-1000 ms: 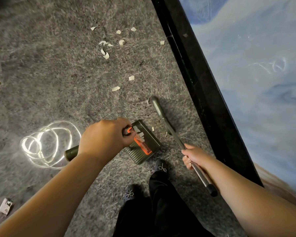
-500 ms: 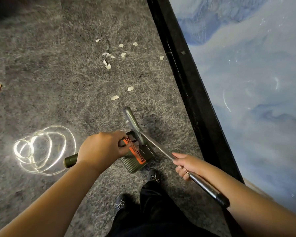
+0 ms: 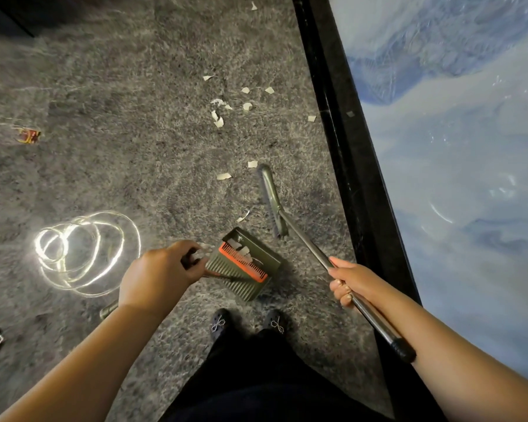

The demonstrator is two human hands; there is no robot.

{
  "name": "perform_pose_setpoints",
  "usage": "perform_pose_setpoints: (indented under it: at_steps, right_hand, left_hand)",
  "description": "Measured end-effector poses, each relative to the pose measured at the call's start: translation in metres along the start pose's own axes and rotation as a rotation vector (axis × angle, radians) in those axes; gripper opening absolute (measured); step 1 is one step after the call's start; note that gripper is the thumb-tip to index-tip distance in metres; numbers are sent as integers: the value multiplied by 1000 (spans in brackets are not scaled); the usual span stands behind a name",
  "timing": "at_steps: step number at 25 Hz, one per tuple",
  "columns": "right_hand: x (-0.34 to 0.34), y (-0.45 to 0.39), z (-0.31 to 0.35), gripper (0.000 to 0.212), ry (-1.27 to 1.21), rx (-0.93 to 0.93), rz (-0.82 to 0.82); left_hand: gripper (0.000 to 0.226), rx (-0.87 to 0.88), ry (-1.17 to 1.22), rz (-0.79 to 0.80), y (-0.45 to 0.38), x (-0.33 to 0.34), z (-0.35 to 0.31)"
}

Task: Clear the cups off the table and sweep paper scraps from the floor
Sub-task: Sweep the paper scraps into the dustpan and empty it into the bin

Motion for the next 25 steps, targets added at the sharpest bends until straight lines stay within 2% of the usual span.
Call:
perform_pose_setpoints:
  at_steps: [4,9,19,22,25]
  right_hand:
    - [19,-8,15,59,29,-25,-33]
    - [44,-16,37,57,86,-34,-56]
    - [110,-66,86,53,139,-43,-128]
    - [136,-88,101,49,147,-48,-119]
    - [162,-109,108,54,193,-34,-130]
  left_hand:
    - [33,-103,16,-25,-16,-10,23]
    - [34,-133,23,-17,-52,-16,59]
    - [28,-20,-34,61,-134,-8,86]
    - [30,-3,-37,76,-145,-6,87]
    - [27,-4,-27,75,-147,-5,89]
Point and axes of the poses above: each hand's wrist, its own y-axis away from the middle knuckle, its own x-axis out of the palm, z = x × y, the point moved 9 cm from there along -y, towards the middle knuckle, and after that the axes turned 11 degrees about -z, right-handed, at the moved point
